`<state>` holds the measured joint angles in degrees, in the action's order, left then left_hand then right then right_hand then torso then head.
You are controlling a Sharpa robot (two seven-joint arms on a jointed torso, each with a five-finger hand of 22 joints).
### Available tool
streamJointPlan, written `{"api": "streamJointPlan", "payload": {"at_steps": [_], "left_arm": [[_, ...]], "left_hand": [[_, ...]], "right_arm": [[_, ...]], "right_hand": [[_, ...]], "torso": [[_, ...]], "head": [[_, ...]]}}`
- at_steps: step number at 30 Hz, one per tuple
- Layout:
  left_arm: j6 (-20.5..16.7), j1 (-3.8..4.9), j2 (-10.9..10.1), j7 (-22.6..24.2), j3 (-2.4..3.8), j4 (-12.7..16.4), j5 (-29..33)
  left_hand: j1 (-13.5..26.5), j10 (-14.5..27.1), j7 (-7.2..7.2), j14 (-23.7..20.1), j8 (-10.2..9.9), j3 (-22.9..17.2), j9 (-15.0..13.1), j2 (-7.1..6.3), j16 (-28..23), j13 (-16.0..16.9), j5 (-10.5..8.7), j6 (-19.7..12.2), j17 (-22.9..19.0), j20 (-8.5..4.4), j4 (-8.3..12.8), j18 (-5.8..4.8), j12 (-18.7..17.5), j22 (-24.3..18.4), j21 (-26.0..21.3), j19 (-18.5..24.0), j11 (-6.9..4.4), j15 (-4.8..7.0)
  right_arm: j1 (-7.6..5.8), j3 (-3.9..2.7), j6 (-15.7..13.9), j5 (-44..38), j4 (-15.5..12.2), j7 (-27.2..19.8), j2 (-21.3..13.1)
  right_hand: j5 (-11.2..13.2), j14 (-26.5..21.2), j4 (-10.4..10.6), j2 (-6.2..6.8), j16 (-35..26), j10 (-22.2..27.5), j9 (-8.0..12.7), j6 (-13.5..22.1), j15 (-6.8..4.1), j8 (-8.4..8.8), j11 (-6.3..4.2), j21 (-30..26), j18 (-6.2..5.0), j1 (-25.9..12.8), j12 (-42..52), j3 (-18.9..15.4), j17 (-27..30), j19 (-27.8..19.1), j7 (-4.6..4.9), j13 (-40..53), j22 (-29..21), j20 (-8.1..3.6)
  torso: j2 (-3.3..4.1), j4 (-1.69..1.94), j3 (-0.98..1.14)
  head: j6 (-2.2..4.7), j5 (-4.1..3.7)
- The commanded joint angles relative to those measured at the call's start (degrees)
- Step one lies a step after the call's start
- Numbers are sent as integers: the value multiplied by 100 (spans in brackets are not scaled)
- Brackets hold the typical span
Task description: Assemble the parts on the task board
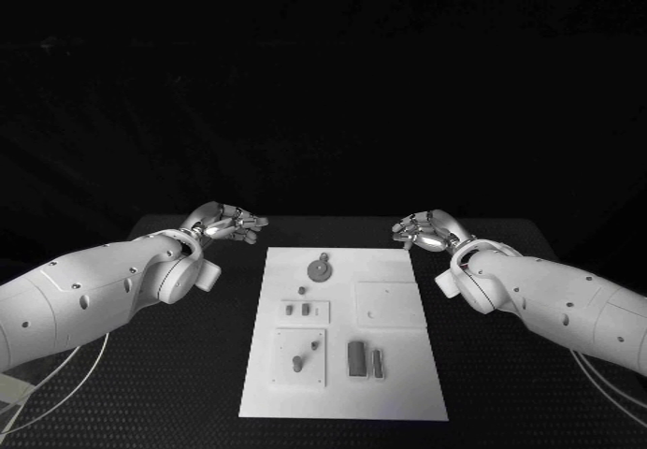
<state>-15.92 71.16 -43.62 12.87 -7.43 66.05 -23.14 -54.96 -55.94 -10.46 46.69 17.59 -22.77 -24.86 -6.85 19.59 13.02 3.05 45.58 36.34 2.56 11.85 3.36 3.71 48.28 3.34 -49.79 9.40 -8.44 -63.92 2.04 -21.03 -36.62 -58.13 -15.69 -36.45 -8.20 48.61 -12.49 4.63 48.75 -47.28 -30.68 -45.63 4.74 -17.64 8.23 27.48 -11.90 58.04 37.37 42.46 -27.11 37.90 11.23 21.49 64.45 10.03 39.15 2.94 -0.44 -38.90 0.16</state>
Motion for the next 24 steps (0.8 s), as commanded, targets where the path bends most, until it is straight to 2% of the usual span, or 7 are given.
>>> {"api": "streamJointPlan", "payload": {"at_steps": [1,4,8,13,14,23,24], "left_arm": [[-172,51,38,216,4,44,493],[-127,115,87,207,5,38,573],[-31,167,214,178,7,-131,693],[22,167,408,155,9,-402,877],[29,167,436,158,9,-440,909],[128,165,529,167,8,-536,922],[4,159,500,81,3,-523,786]], "left_hand": [[10,231,57,-247,-40,-37,19,10,-215,-121,-14,-98,-115,81,28,-87,-15,-161,12,240,0,-72],[54,466,125,-541,-122,-82,43,-2,-442,-255,-14,-282,-252,160,30,-152,-14,-346,11,551,-25,-129],[103,659,159,-669,-195,-128,54,-33,-555,-378,-12,-482,-349,189,-7,-189,-7,-491,28,698,-42,-161],[129,759,177,-695,-199,-170,29,-57,-596,-477,-13,-578,-412,200,-46,-202,-1,-602,36,728,-74,-169],[132,784,179,-714,-193,-178,19,-61,-612,-505,-12,-594,-430,204,-52,-210,0,-636,33,748,-79,-173],[141,830,178,-760,-178,-191,-5,-48,-646,-563,-13,-627,-468,218,-68,-232,4,-713,32,805,-85,-188],[5496,5594,1046,-4669,-1759,2277,2486,685,-1959,-1302,-305,-4558,-3634,-256,-1185,-336,-371,-4828,-334,4979,-940,844]], "right_arm": [[5,-107,956,1550,488,-321,262],[5,-281,1169,1722,745,-315,391],[-10,-538,1336,1789,933,-279,540],[-15,-560,1400,1830,930,-298,558],[-14,-561,1452,1832,923,-308,585],[-14,-561,1514,1832,709,-345,447],[-15,-559,1292,1739,728,-224,459]], "right_hand": [[22,-262,-23,-161,-680,74,69,151,262,41,130,-291,187,-91,-511,-83,226,-451,-6,-394,-62,82],[14,-617,-189,-462,-1532,42,146,325,520,22,156,-649,346,-324,-1199,-593,532,-962,-35,-957,-101,149],[10,-799,-167,-471,-2043,-98,263,437,628,-1,213,-879,377,-344,-1615,-745,716,-1066,6,-1324,-146,189],[11,-826,-160,-474,-2092,-89,278,448,637,-5,221,-906,384,-348,-1664,-765,734,-1084,6,-1364,-145,193],[22,-1199,-117,-437,-2325,116,307,539,648,36,216,-1032,472,-493,-1809,-877,838,-1300,-24,-1441,-177,241],[12,-1193,-56,-477,-2418,75,372,589,636,4,203,-1138,500,-547,-1939,-1044,898,-1407,-28,-1573,-134,237],[820,-4861,1249,-463,-4875,4728,3068,4563,-474,1764,-823,-2748,1190,-5804,-3737,-4246,2711,-3790,-1123,-2149,-2032,-1003]], "torso": [[-76,-34,0],[-123,-53,-11],[-146,-67,3],[-171,-75,15],[-180,-74,20],[-179,-84,81],[-180,-81,54]], "head": [[305,-27],[511,-34],[699,-19],[795,-29],[805,-26],[753,23],[775,15]]}}
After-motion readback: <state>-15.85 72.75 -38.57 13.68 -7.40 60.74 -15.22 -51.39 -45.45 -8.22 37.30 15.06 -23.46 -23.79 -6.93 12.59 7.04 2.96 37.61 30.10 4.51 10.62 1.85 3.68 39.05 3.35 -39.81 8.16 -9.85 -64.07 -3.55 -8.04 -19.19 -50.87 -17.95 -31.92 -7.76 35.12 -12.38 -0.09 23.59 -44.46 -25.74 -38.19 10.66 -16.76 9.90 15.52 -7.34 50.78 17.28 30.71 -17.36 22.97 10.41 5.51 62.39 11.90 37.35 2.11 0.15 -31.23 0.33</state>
